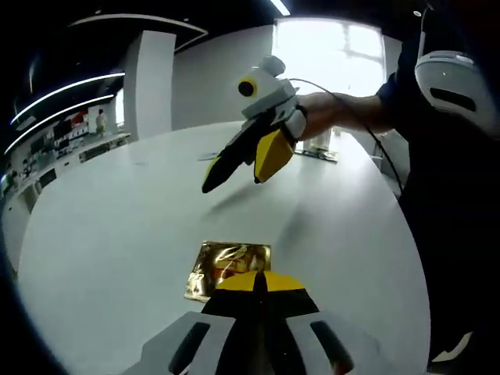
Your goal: Arrange the skincare products in the storage area until every visible bottle or jar stands upright without overlapping.
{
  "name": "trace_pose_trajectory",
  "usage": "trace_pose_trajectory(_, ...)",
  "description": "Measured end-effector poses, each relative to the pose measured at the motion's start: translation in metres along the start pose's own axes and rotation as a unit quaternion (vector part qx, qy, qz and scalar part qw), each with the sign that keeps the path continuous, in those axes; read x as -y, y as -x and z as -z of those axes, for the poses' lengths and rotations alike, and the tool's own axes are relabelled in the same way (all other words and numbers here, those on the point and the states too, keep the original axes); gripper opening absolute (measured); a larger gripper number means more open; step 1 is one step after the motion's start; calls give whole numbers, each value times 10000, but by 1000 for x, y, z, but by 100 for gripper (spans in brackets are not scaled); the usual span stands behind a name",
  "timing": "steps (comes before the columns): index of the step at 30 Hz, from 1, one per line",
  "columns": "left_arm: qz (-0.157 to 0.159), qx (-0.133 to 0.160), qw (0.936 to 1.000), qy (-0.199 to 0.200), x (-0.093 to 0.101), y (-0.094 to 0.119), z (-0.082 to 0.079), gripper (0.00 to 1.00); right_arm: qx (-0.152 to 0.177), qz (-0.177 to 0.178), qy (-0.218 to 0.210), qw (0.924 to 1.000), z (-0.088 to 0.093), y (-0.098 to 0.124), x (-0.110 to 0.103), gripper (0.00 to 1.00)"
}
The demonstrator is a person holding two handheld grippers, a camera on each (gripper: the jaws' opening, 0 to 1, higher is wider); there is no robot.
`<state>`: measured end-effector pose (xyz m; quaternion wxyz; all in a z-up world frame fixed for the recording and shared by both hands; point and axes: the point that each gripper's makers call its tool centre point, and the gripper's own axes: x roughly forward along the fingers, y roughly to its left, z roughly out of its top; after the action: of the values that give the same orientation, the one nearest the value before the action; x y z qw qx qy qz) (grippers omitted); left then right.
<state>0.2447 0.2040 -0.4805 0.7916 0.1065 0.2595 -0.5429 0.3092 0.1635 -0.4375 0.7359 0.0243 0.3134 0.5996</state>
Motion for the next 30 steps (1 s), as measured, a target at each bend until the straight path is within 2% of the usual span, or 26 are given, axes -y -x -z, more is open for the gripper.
trace_pose_trajectory(5, 192, -40, 9998, -55, 3, 2, 2, 0, -75, -169, 31, 9998, -2, -7, -1, 51)
trace_pose_trajectory(10, 358, -49, 9993, -103, 6, 2, 3, 0, -89, -480, 8, 9988, -6, -13, -8, 48)
trace_pose_trajectory(18, 627, -120, 9979, -148, 17, 0, 4, 0, -488, -871, 436, 9941, -2, -22, -16, 46)
trace_pose_trajectory(22, 629, -143, 9978, -162, 19, -1, 3, 0, -784, -1040, 876, 9876, 0, -28, -17, 45)
trace_pose_trajectory(28, 641, -133, 9978, -132, 20, -3, 3, 0, -1133, -1193, 1659, 9723, 1, -34, -17, 36)
trace_pose_trajectory(30, 642, -142, 9977, -142, 20, -3, 3, 0, -1315, -1268, 1868, 9653, 5, -36, -18, 36)
